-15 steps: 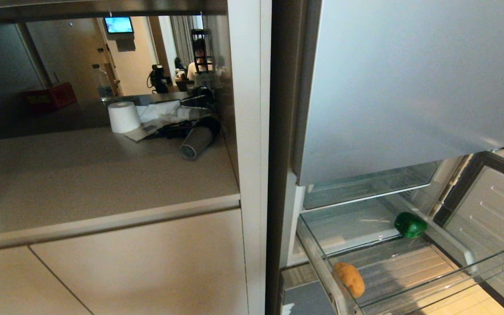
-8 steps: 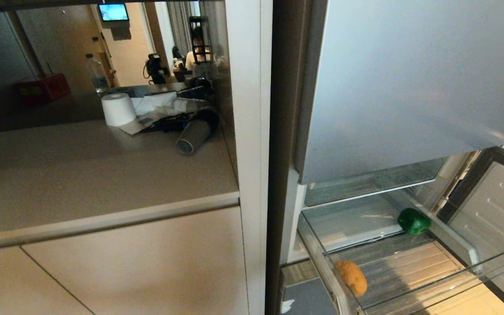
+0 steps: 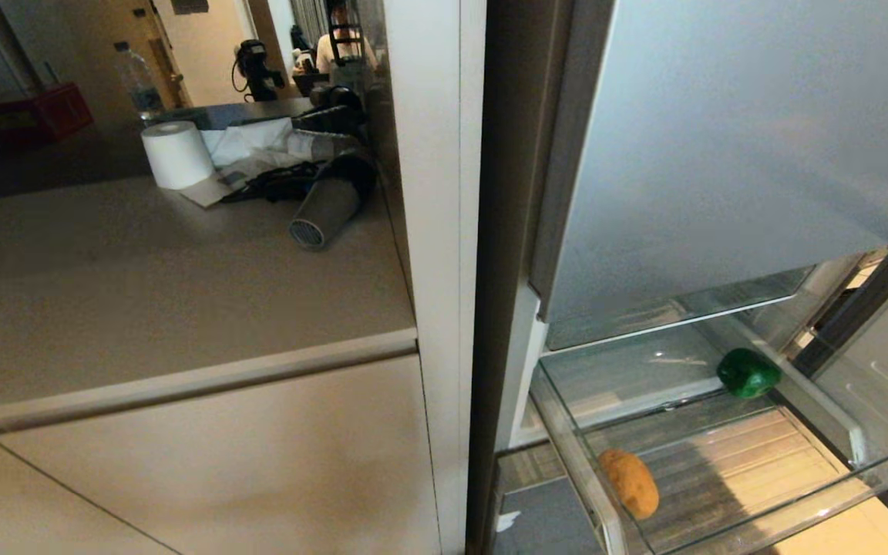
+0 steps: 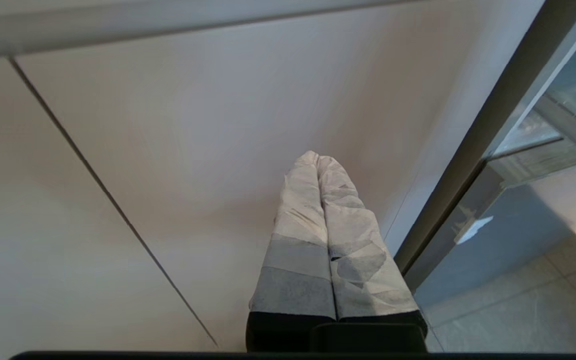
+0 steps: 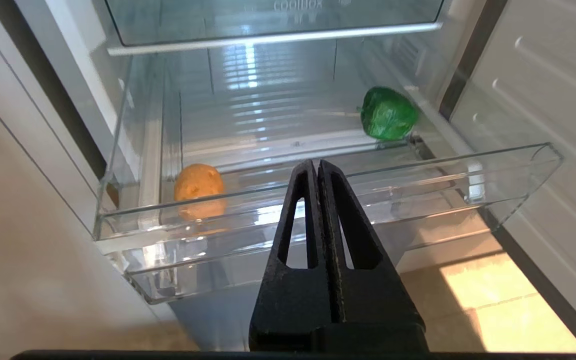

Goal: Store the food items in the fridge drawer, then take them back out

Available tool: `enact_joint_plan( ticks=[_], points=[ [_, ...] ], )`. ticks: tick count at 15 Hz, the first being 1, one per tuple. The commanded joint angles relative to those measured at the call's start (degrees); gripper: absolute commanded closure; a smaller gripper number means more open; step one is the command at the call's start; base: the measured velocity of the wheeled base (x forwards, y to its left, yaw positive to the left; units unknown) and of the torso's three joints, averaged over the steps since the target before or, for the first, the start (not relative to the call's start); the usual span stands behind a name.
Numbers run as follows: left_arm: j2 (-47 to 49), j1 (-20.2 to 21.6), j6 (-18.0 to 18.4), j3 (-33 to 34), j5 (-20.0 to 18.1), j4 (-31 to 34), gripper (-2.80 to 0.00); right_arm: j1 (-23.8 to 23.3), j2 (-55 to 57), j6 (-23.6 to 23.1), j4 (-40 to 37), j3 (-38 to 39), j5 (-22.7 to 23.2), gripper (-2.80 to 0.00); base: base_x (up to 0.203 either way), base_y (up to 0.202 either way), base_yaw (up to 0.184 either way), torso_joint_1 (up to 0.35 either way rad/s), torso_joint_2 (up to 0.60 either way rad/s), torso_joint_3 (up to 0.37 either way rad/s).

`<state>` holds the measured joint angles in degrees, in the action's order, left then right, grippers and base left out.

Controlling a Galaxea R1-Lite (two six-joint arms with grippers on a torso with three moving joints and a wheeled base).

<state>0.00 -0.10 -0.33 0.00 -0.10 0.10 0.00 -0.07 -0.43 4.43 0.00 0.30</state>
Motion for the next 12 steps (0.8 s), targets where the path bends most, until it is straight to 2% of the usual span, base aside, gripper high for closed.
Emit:
enact_joint_plan(
  ticks=[1, 5, 12],
  points=[
    [0.1, 0.0, 0.0, 0.0, 0.0, 0.0, 0.00, 0.0, 0.0, 0.0, 0.1, 1.8, 0.0, 0.00, 0.000, 0.000, 0.000, 0.002, 0.00, -0.202],
    [0.1, 0.0, 0.0, 0.0, 0.0, 0.0, 0.00, 0.0, 0.0, 0.1, 0.1, 1.7, 0.0, 0.00, 0.000, 0.000, 0.000, 0.004, 0.00, -0.072],
    [0.1, 0.0, 0.0, 0.0, 0.0, 0.0, 0.00, 0.0, 0.1, 0.1, 0.1, 1.8, 0.0, 0.00, 0.000, 0.000, 0.000, 0.000, 0.00, 0.000]
  ],
)
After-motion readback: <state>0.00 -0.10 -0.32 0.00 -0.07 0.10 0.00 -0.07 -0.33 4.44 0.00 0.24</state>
